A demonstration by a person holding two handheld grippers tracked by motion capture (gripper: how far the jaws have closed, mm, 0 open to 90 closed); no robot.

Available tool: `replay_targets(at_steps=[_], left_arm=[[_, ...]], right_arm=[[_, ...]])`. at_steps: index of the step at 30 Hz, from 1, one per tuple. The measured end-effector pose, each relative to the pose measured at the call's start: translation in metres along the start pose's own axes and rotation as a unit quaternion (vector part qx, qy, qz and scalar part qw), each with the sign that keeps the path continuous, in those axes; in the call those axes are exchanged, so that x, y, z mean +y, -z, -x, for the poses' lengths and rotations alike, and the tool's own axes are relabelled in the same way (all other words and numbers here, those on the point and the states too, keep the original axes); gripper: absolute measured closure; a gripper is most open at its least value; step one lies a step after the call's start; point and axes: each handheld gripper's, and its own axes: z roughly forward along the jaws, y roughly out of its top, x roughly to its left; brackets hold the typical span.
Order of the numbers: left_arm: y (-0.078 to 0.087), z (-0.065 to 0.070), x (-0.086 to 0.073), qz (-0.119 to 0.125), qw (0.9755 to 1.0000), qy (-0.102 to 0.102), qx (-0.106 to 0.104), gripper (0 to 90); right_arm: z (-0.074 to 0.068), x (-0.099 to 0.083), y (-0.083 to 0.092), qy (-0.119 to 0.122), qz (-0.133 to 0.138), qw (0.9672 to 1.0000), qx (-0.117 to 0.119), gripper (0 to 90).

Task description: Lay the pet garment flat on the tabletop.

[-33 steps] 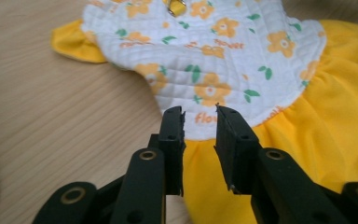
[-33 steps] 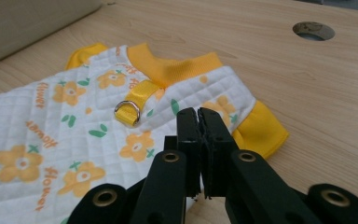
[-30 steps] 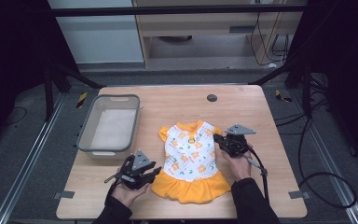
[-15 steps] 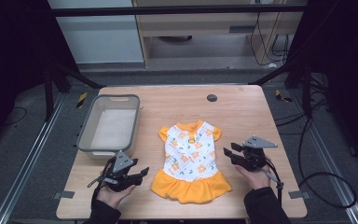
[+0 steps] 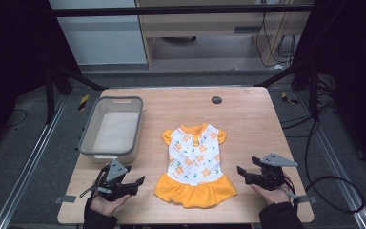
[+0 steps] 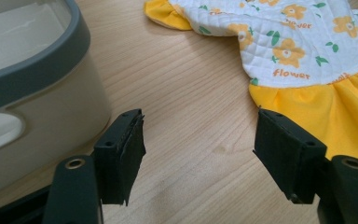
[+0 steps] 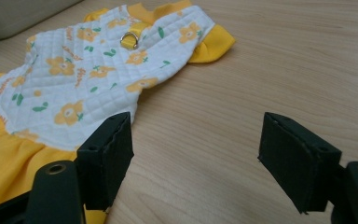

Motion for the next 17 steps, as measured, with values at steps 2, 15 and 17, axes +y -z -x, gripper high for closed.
replay_targets(at_steps=[2,15,17], left_arm=[[0.002,-0.001,-0.003,0.0,1.0,0.002,0.001,31.6],[0.013,-0.013,-0.023,-0.003,0.9998,0.022,0.002,27.8],[0.015,-0.015,-0.025,-0.005,0.9997,0.021,0.007,27.8]], right_arm=[[0.002,-0.004,0.004,-0.002,0.001,1.0,-0.003,24.5],[0.015,-0.021,0.024,-0.032,0.0,0.9989,-0.035,18.6],[0.015,-0.021,0.024,-0.033,-0.001,0.9987,-0.038,18.1]])
